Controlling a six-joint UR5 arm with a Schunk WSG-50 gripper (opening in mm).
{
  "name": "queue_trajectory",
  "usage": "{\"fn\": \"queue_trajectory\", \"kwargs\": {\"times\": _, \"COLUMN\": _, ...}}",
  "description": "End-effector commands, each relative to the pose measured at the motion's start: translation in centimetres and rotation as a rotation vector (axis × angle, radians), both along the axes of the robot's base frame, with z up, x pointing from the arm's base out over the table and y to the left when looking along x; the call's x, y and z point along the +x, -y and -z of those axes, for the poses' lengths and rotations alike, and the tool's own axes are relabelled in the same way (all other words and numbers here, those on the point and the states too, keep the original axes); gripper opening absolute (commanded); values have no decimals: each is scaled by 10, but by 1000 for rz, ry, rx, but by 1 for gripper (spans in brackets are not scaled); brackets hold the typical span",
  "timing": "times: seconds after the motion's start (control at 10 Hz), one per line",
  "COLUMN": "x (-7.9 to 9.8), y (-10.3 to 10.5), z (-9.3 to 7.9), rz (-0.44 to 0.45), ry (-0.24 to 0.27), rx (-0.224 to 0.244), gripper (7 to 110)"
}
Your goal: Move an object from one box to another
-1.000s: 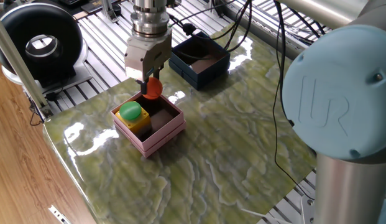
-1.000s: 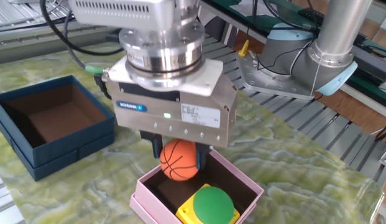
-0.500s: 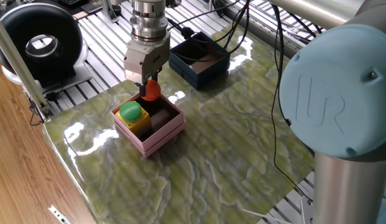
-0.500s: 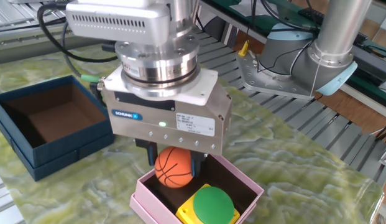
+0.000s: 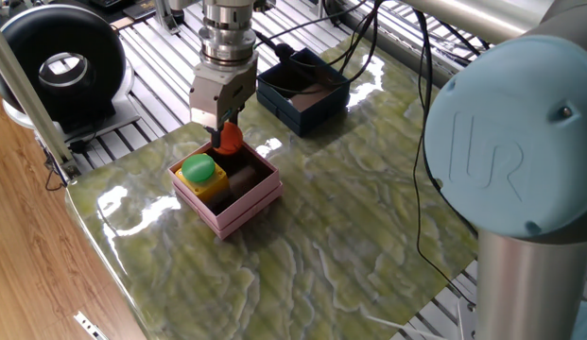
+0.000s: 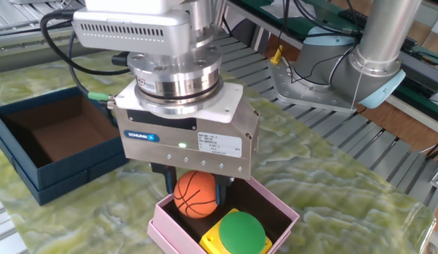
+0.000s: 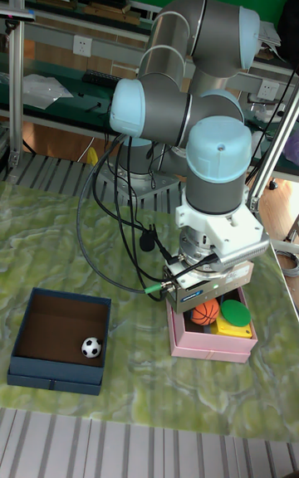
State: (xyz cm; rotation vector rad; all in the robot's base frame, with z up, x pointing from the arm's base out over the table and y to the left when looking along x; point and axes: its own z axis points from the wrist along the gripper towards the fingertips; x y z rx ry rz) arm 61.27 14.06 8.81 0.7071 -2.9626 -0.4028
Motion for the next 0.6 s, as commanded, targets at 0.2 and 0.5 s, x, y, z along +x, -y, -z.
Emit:
{"fn": "queue_trajectory", "kwargs": {"times": 0.2, "x": -3, "y": -6, "z": -4, "rz": -8, "ry": -12, "rx": 31, "gripper": 66}}
{"fn": "queue_trajectory", "kwargs": {"times": 0.5, "x": -3, "y": -6, "z": -4, "rz": -10, "ry": -13, "rx": 33, "gripper": 66}}
